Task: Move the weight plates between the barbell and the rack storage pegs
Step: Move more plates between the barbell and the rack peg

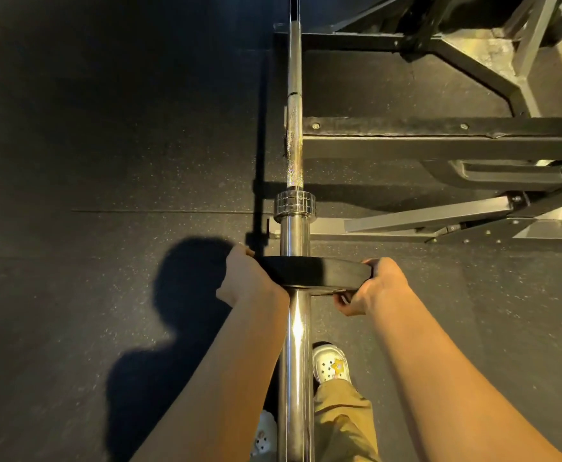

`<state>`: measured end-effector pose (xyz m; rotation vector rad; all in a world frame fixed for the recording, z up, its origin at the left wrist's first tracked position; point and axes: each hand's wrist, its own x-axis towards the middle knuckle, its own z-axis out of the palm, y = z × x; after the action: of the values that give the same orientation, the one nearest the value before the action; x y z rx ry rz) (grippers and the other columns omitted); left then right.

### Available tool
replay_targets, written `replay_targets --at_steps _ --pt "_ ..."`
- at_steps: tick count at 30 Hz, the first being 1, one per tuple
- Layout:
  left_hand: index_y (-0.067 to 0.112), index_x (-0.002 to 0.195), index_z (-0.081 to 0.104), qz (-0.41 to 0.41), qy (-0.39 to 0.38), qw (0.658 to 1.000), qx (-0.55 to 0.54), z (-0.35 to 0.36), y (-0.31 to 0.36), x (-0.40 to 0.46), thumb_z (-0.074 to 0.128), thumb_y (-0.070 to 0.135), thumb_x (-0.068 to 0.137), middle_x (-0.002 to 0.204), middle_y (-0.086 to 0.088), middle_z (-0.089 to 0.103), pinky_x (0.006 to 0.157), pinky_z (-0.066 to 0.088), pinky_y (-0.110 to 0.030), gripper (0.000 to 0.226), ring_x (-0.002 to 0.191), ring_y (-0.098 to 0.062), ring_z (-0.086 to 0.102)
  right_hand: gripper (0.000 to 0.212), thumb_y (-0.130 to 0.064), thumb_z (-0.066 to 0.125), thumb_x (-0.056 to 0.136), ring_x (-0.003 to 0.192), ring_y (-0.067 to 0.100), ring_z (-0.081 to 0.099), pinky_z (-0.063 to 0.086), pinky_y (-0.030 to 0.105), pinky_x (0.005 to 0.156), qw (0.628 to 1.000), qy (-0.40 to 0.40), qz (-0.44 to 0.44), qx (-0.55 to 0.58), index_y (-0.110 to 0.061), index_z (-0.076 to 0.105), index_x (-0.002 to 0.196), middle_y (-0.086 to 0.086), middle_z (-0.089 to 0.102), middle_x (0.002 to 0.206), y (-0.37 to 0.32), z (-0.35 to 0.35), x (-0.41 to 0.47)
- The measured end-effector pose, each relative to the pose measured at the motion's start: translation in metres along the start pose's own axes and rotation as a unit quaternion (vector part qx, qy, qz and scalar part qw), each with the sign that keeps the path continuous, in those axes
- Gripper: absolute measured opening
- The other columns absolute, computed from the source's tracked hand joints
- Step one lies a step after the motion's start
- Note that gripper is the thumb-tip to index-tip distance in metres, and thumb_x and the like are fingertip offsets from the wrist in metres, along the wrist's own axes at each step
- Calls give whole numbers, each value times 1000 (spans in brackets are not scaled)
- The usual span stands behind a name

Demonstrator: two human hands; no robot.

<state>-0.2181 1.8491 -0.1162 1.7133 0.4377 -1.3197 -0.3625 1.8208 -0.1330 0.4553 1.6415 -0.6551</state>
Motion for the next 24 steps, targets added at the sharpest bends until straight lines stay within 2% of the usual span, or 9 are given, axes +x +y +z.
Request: replay_targets --at_steps 3,5,8,11,13,16,20,22,24 --pt "13 119 49 -13 8 1000 3 -1 2 -2 55 27 86 111 -11 57 66 45 -33 37 90 -22 57 12 -17 46 90 99 26 49 28 54 105 999 30 -14 9 -14 50 101 5 56 103 2 3 -6" --pt "12 117 51 -20 -14 1000 9 -3 7 2 53 26 88 107 -11 58 63 44 -33 32 87 -23 57 12 -17 46 89 101 24 52 30 52 105 998 47 -26 23 -14 51 100 2 57 104 6 7 -9" --pt "13 108 53 -75 -45 996 -8 -12 18 15 51 24 89 103 -12 58 78 48 -43 22 91 -30 56 31 -13 44 88 102 23 55 44 43 88 989 91 -107 41 -16 46 118 -1 54 120 14 19 -12" --pt "13 100 46 -145 -67 985 -73 -21 28 31 58 18 83 106 -18 52 99 39 -56 21 102 -40 50 41 -11 44 92 95 24 44 41 35 77 970 144 -189 57 -17 35 132 5 43 119 21 39 -22" --pt "13 111 44 -177 -84 976 -92 -24 29 40 60 18 80 113 -20 52 100 39 -56 36 105 -42 50 43 -14 45 93 90 24 40 36 32 78 961 171 -214 33 -17 34 135 12 46 125 22 47 -21" --pt "14 111 44 -179 -81 976 -97 -23 31 39 60 16 80 115 -20 52 98 41 -56 36 105 -43 51 44 -14 43 93 89 23 40 35 31 76 961 179 -209 25 -17 34 136 10 46 128 19 50 -18" --pt "14 93 44 -156 -60 981 -95 -19 31 29 59 14 81 109 -19 53 99 41 -56 19 101 -42 52 41 -12 37 95 89 22 40 27 25 52 969 156 -187 27 -16 35 135 4 44 118 16 46 -24" --pt "15 91 47 -147 -40 983 -102 -13 31 18 58 14 81 102 -15 55 98 43 -53 15 96 -36 54 37 -11 36 93 90 23 43 34 24 55 976 131 -166 46 -17 39 129 1 42 111 9 42 -23" --pt "14 95 51 -111 -22 987 -110 -2 23 7 56 15 83 92 -9 55 89 50 -44 13 87 -27 56 28 -12 39 88 93 24 49 44 31 75 988 94 -120 37 -16 48 114 2 49 107 -1 33 -18"
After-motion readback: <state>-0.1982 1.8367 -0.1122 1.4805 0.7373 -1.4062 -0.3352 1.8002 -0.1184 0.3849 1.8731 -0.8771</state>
